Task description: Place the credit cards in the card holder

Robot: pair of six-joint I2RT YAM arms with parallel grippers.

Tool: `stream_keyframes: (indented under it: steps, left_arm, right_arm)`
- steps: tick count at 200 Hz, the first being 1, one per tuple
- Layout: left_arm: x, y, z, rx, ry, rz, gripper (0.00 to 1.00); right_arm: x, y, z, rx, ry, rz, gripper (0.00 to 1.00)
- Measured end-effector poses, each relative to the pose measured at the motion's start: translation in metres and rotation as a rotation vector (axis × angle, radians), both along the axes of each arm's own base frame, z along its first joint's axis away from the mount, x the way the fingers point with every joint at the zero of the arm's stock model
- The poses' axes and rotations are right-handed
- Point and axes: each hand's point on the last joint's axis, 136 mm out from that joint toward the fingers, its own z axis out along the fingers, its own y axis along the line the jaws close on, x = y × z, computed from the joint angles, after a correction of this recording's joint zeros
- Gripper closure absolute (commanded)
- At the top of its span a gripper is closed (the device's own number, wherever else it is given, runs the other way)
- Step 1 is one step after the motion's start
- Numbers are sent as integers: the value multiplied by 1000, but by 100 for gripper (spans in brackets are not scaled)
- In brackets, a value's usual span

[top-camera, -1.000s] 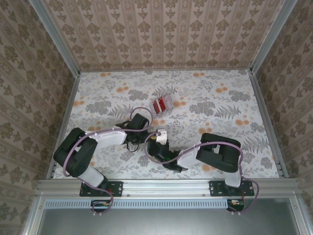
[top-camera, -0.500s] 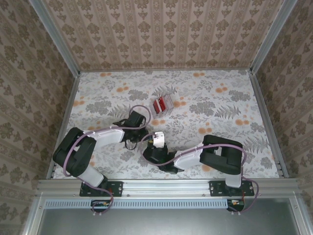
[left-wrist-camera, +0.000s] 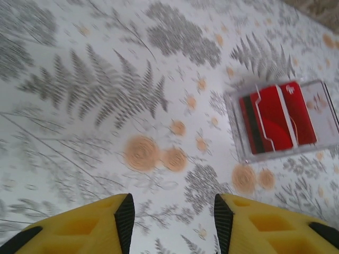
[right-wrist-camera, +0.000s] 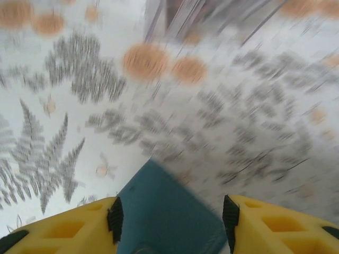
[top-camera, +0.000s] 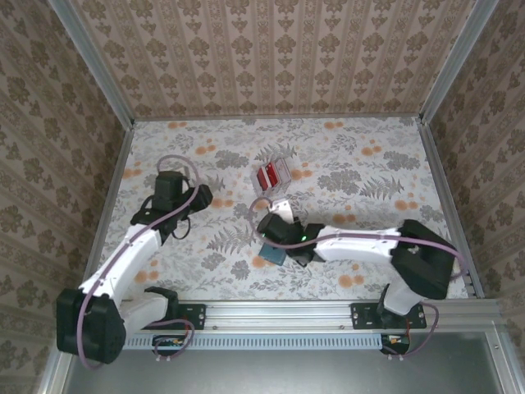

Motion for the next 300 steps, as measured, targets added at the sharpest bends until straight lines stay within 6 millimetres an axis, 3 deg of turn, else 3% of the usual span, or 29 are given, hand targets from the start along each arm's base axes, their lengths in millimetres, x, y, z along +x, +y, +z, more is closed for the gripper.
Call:
stream_keyframes:
  steps: [18, 36, 54, 68, 91, 102, 131, 145, 147, 151, 155, 206, 246, 280, 300]
  left_arm:
    - [3, 22, 3, 17, -15, 51, 48]
    - [8, 43, 2, 43, -20, 105, 44]
    - [11, 63, 1, 64, -21, 165, 41]
    - [13, 78, 0, 86, -30, 211, 33]
    - [17, 100, -2, 120, -55, 294, 26]
    - [19, 112, -5, 136, -58, 337, 23]
    - [29, 135, -14, 181, -83, 426, 18]
    - [31, 140, -24, 207, -81, 444, 16]
    - [31, 141, -25, 210, -82, 444, 15]
    - [32, 142, -28, 220, -87, 446, 2]
    - [32, 144, -30, 237, -95, 444, 0]
    - [26, 156, -45, 403, -229, 417, 0]
    - [44, 150, -36, 483, -354, 343, 0]
    - [62, 128, -62, 510, -366, 198, 0]
    - [67, 119, -86, 526, -316, 132, 0]
  right_arm:
    - [18, -19, 48, 52, -74, -30, 40]
    - [33, -53, 92, 98, -160, -85, 37]
    - [46, -103, 127, 137, -253, -183, 31]
    - [51, -150, 137, 136, -301, -276, 30]
    - [52, -221, 126, 97, -369, -415, 22]
    - [48, -248, 110, 57, -405, -462, 0]
    - [37, -292, 53, -53, -414, -527, 0]
    - [38, -311, 42, -80, -408, -578, 0]
    - [39, -313, 42, -81, -409, -581, 0]
    - [42, -316, 42, -84, -416, -589, 0]
    - [46, -318, 42, -86, -425, -592, 0]
    - [79, -309, 11, -71, -418, -529, 0]
    - [94, -299, 3, -53, -443, -472, 0]
    - [101, -291, -18, -54, -409, -419, 0]
    - [106, -292, -14, -42, -420, -417, 0]
